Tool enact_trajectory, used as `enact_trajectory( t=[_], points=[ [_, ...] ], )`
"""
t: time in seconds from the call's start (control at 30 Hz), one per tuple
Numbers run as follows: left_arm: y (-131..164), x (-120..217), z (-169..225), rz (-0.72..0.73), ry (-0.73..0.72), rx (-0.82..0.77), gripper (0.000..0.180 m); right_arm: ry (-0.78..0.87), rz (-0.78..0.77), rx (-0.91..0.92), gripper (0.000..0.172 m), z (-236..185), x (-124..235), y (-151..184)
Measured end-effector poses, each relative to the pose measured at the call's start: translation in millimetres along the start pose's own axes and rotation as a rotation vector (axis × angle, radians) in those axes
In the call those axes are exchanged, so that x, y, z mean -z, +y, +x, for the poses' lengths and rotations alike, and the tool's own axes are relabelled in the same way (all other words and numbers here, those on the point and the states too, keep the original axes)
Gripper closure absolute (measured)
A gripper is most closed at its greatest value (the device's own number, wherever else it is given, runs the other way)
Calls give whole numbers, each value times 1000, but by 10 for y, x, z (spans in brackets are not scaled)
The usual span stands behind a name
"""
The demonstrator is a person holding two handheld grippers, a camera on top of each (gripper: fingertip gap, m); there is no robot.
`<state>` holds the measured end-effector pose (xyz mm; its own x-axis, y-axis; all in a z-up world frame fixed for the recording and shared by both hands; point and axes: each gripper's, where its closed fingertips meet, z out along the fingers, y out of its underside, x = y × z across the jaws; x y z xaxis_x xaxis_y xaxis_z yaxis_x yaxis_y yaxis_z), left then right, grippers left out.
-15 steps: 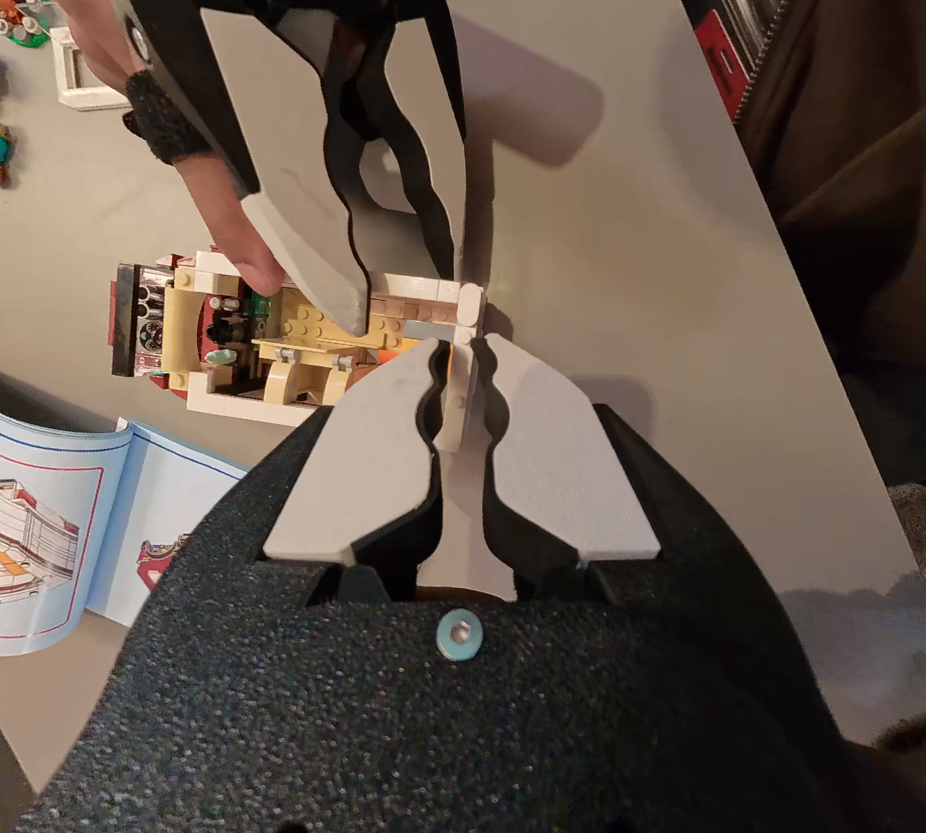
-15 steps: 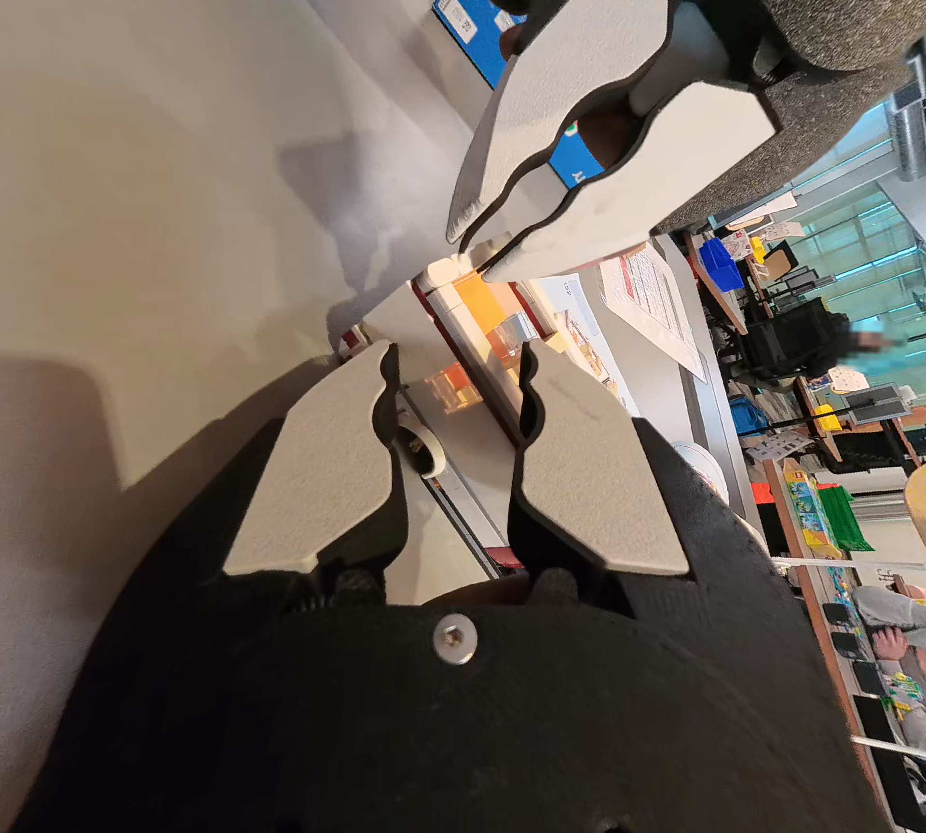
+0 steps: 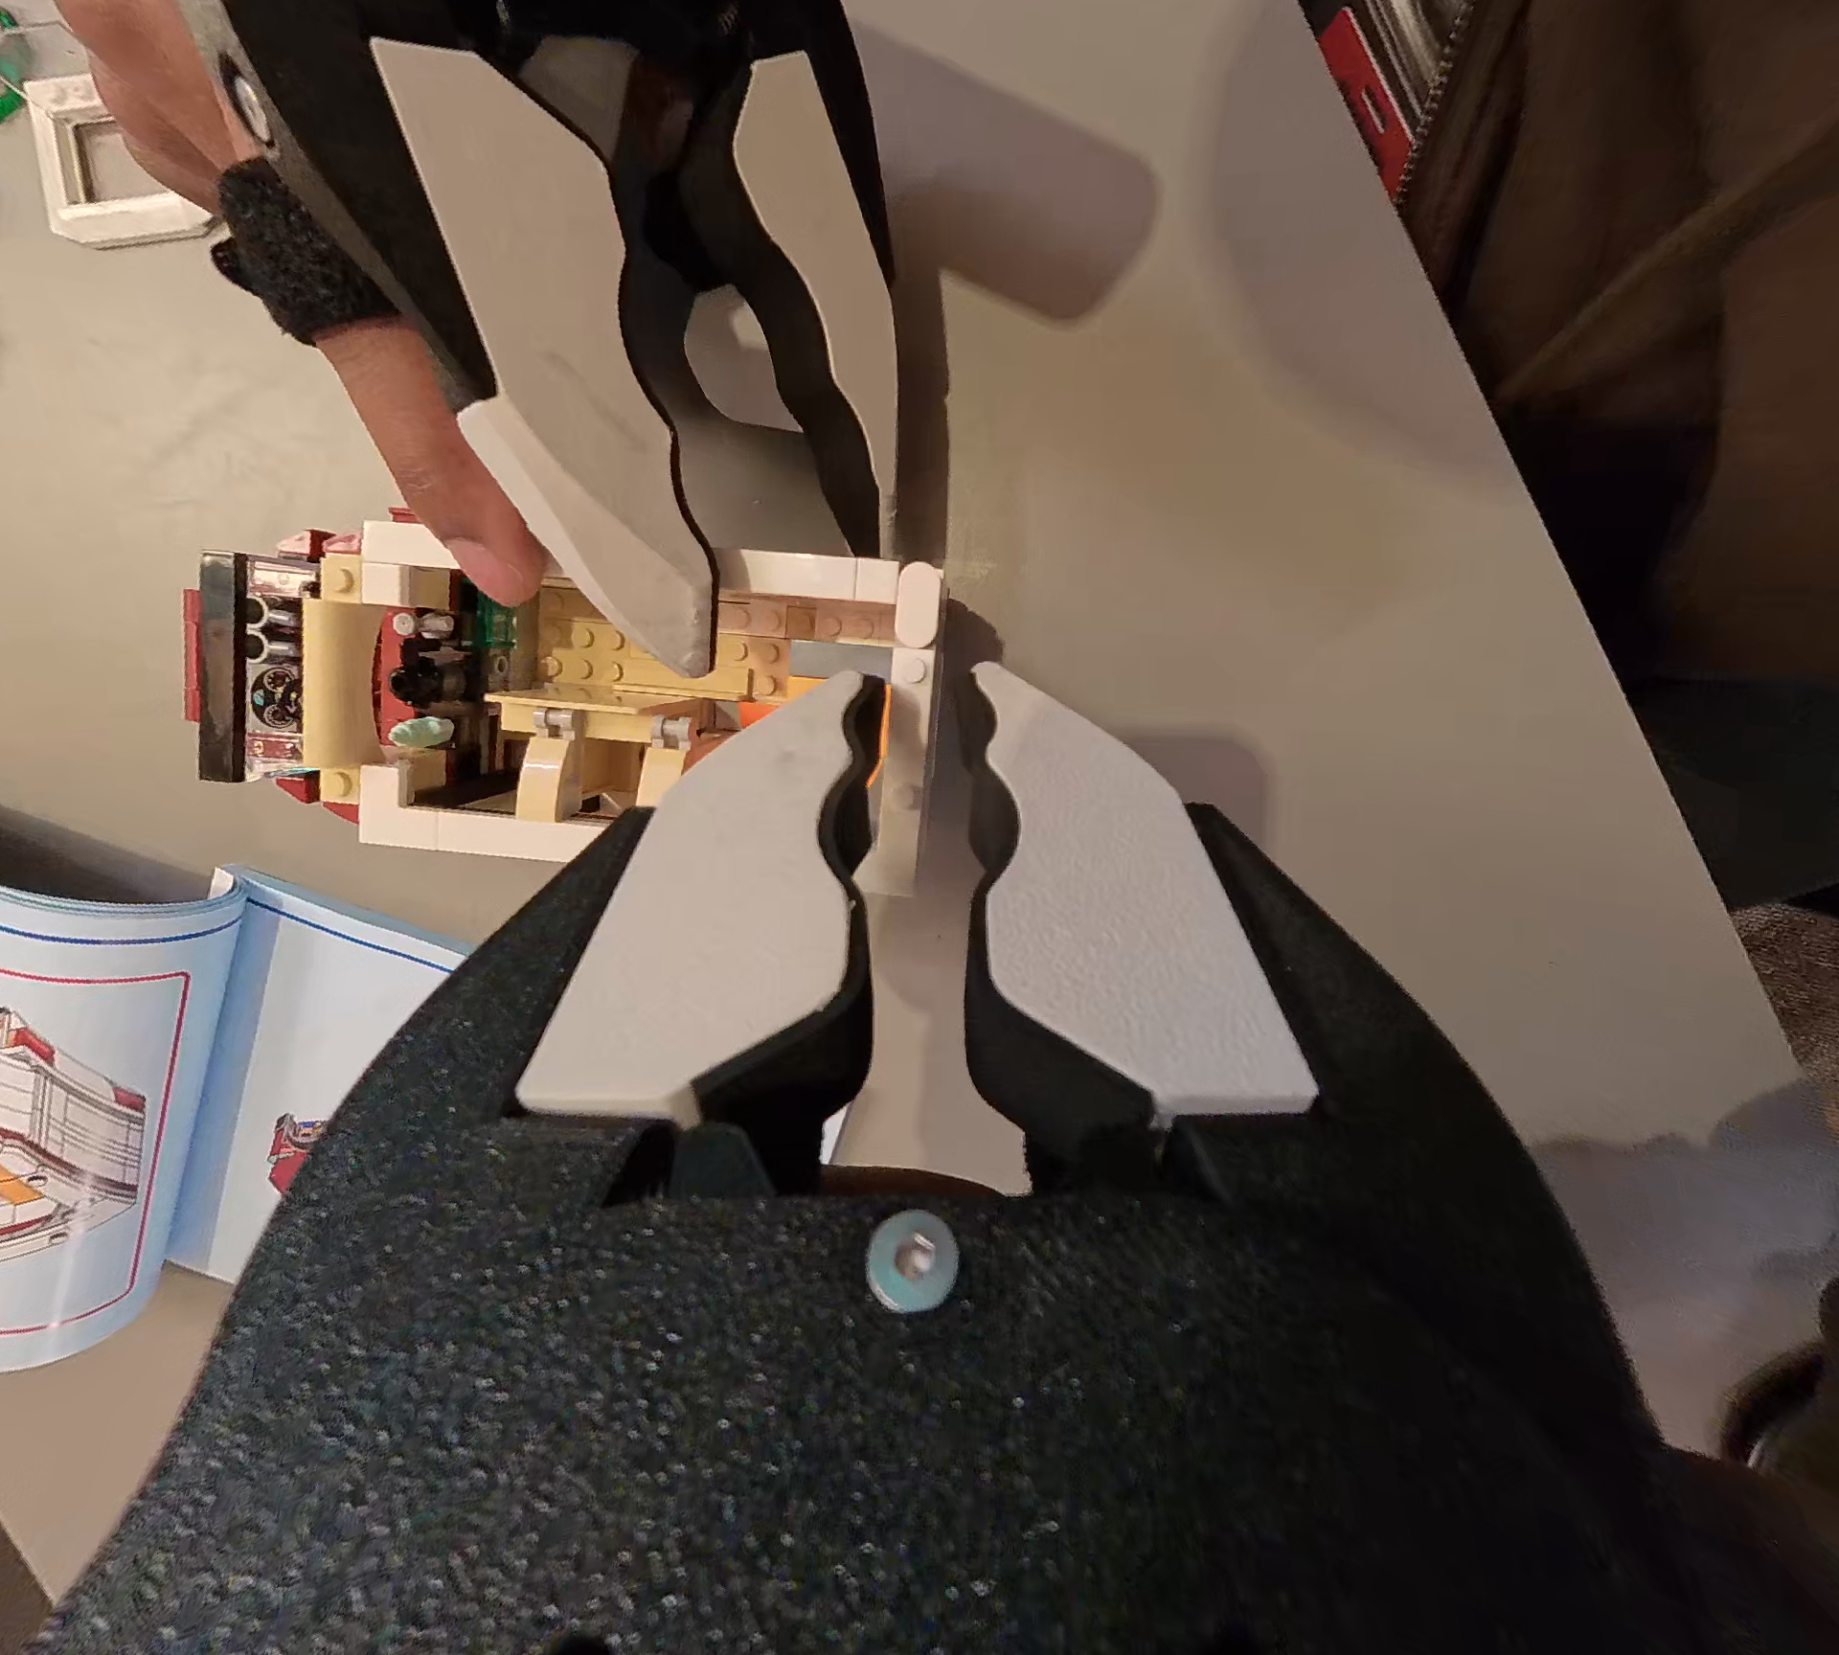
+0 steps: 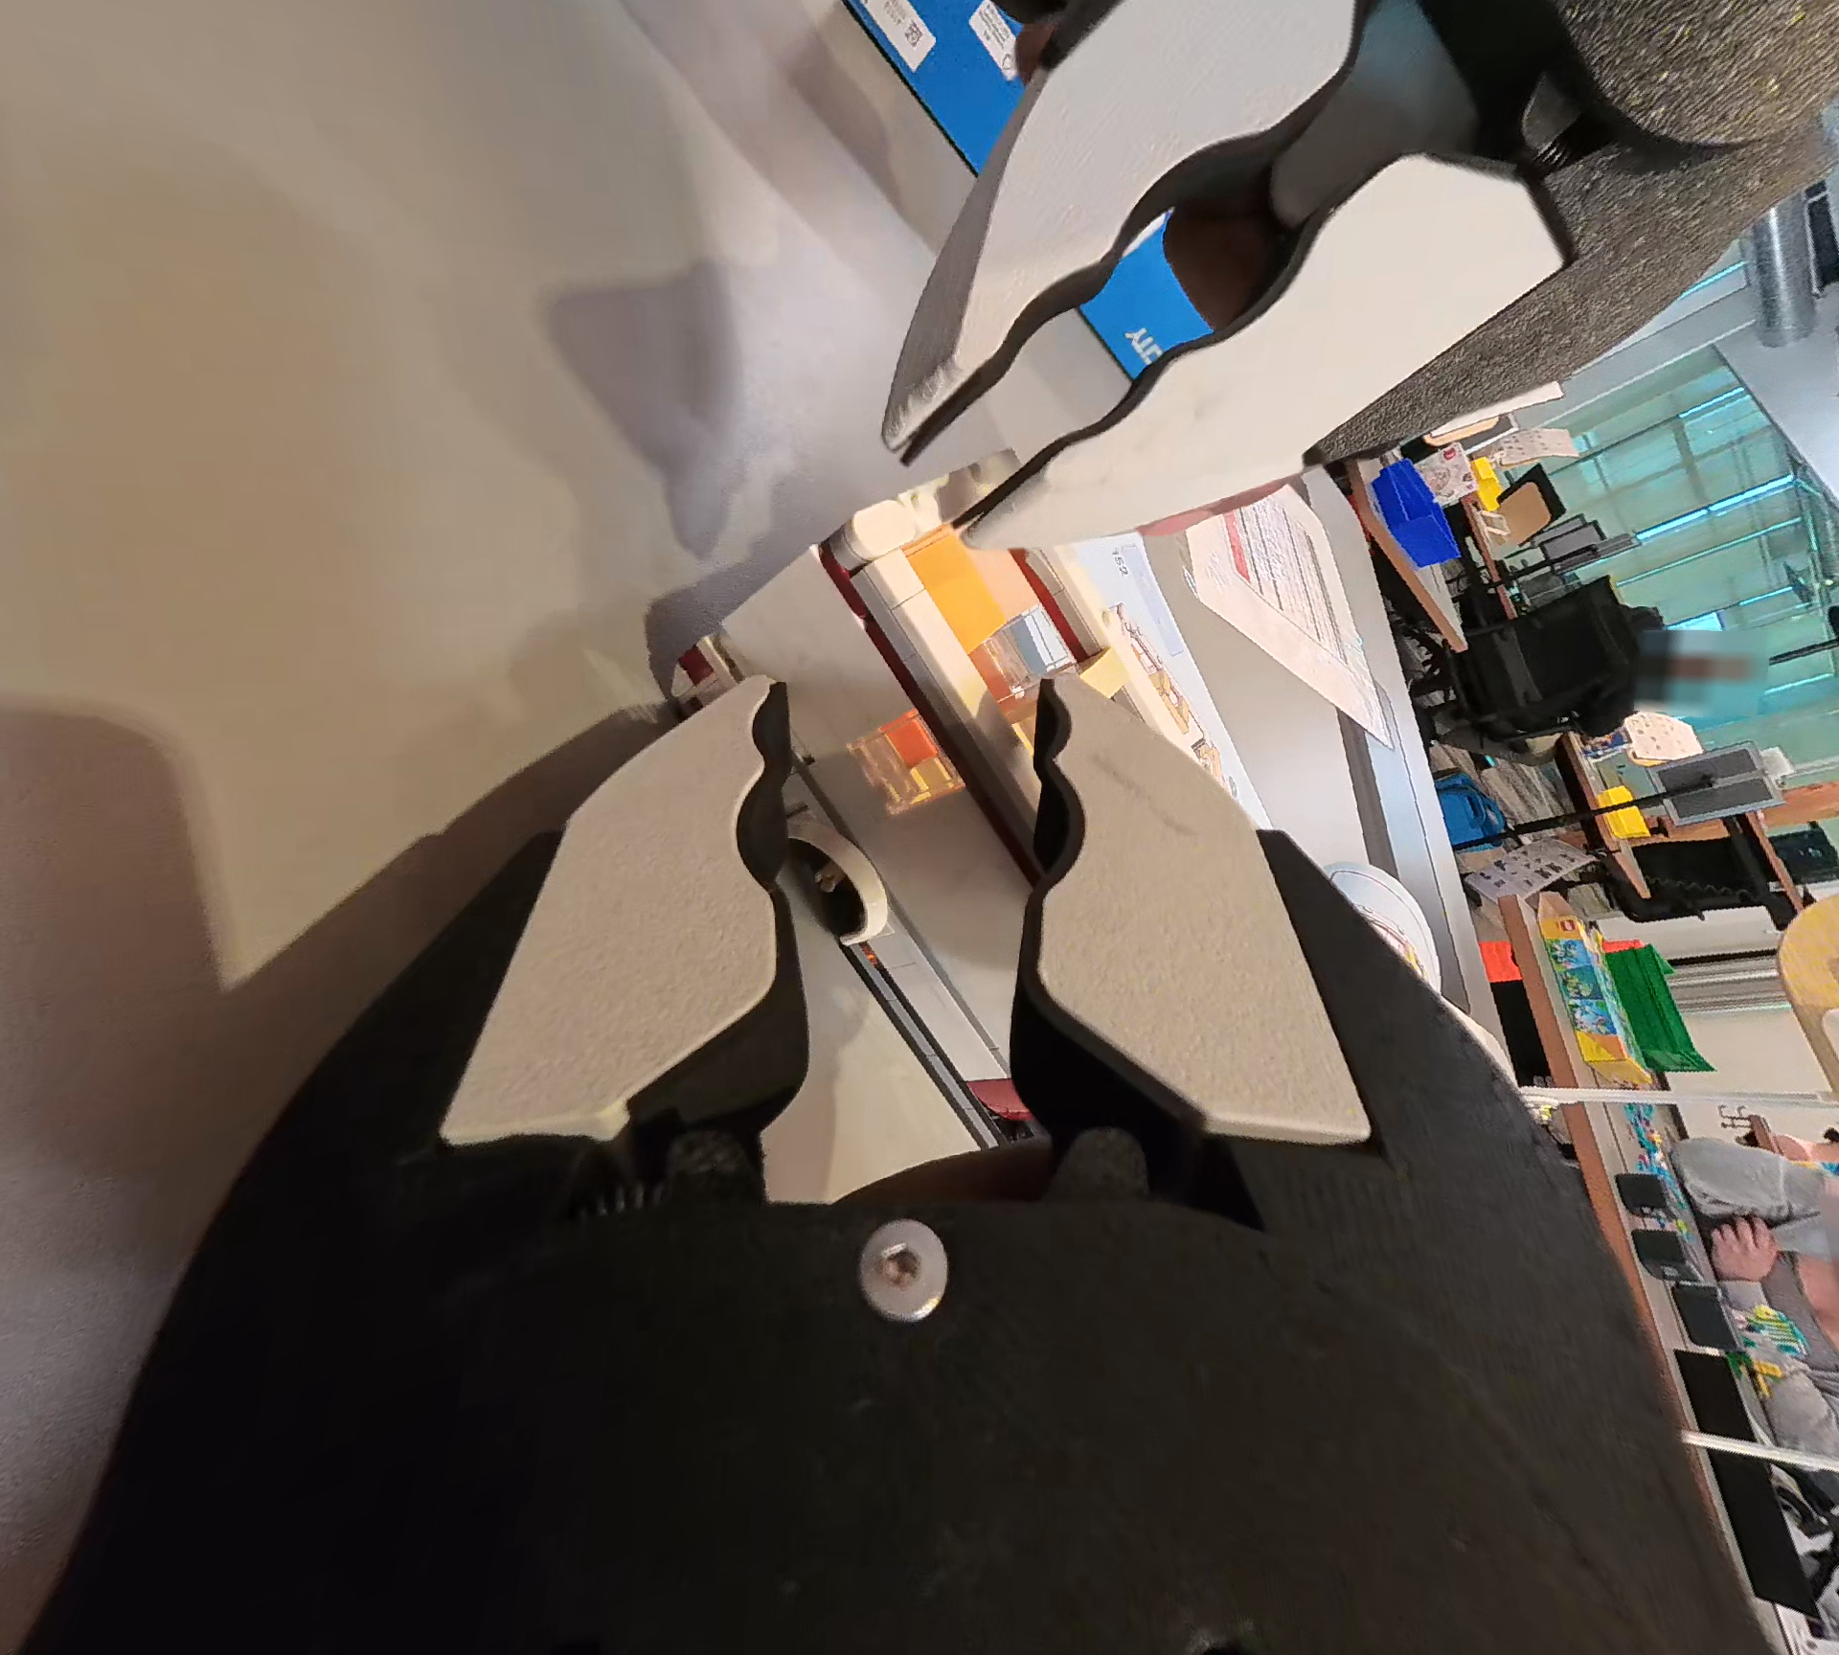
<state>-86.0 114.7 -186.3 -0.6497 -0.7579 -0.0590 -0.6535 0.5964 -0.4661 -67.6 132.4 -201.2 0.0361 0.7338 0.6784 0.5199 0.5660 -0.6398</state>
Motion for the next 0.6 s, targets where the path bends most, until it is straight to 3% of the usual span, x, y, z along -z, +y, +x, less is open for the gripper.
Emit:
enact_trajectory(
  t=[0.3, 0.6],
  points=[
    [35, -65, -27, -36, -17, -15, 172, 12, 2, 0, 124, 7, -9, 2],
    [28, -59, -69, 11, -217, -134, 172, 25, -23, 35, 121, 4, -21, 39]
  ],
)
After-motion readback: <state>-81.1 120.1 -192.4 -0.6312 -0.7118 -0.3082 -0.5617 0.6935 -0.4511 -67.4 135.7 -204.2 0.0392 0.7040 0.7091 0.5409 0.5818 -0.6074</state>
